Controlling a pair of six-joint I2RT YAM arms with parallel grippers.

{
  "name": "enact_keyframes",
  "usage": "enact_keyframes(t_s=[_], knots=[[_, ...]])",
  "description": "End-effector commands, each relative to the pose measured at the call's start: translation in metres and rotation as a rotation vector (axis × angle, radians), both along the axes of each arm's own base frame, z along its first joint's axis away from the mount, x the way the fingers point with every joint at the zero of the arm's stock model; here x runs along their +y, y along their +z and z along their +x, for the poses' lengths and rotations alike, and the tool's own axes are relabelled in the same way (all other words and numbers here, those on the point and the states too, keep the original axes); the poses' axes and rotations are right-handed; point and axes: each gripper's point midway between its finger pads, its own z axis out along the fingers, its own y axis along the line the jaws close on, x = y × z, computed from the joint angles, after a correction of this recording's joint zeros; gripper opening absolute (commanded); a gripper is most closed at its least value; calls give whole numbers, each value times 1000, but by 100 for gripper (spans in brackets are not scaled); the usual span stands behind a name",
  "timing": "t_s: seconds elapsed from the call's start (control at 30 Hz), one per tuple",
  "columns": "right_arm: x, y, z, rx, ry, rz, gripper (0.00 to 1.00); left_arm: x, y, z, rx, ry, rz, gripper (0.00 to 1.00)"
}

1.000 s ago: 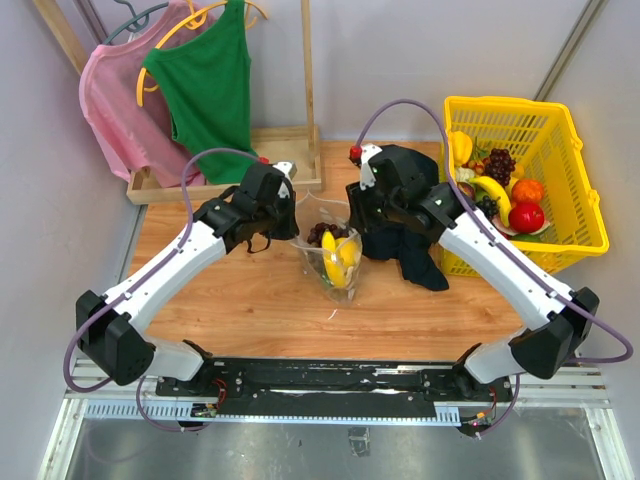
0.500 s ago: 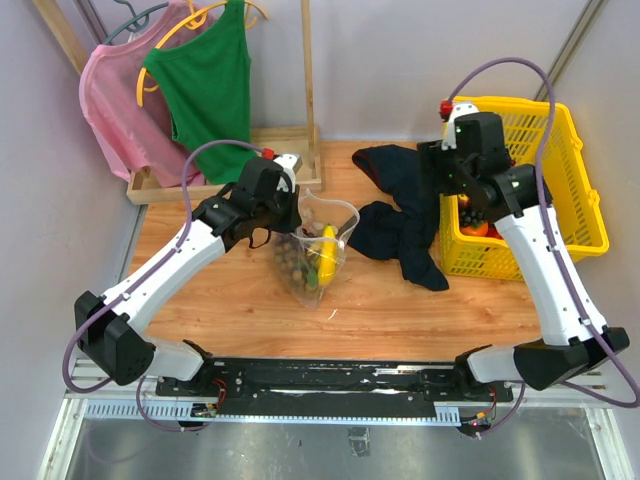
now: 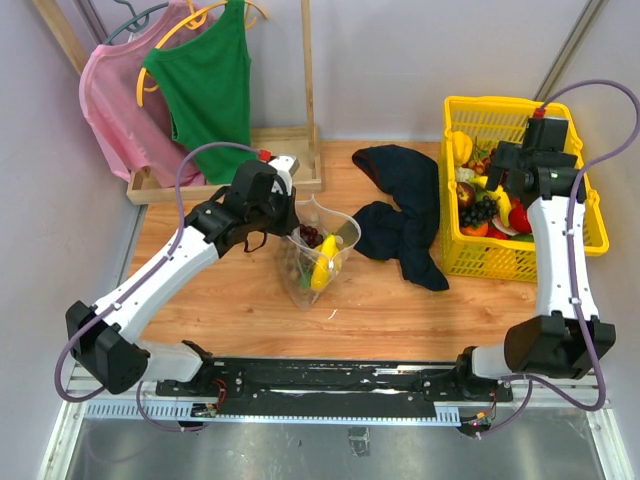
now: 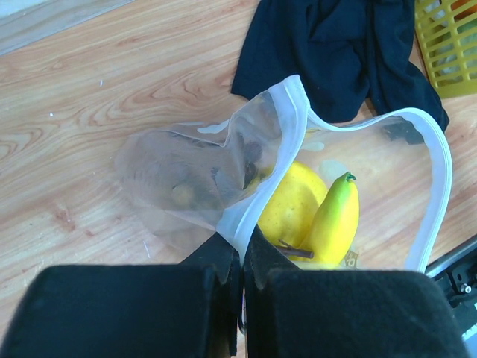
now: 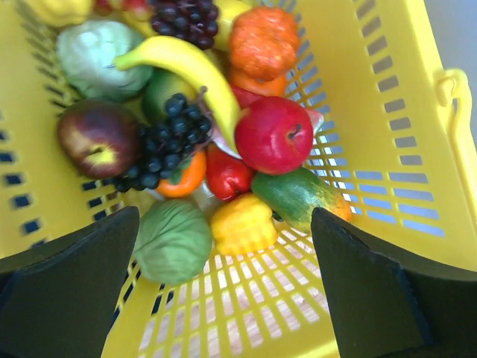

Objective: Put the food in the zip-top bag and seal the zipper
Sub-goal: Pick up the fake fruit from the bin.

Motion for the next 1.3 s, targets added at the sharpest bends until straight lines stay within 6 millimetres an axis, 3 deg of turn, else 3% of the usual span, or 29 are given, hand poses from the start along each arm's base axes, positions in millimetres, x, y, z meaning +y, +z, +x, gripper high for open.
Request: enact_keyframes(t_s=[0.0, 0.13, 0.43, 0.8, 0.93, 1.0, 1.1, 1.27], knots=[[-32, -28, 17, -40, -133, 42, 99, -7, 27, 0, -87, -35, -70, 0], [-59, -54, 27, -35, -193, 44, 98, -7, 25, -1, -84, -35, -69, 0], [-98, -110, 49, 10, -267, 119, 98, -8, 23, -1, -71, -40, -84, 0], [-106, -173, 57, 80, -266, 246, 98, -8, 18, 0, -58, -40, -79, 0], [-105, -180, 60, 84, -247, 270, 100, -9, 17, 1, -55, -42, -80, 0], [-104, -180, 61, 77, -235, 274, 94, -9, 17, 0, -54, -45, -83, 0], [-102, -172, 62, 60, -220, 271, 77, -9, 17, 1, -53, -43, -85, 0], [-101, -153, 58, 28, -212, 253, 70, -9, 17, 0, -54, -43, -87, 0]])
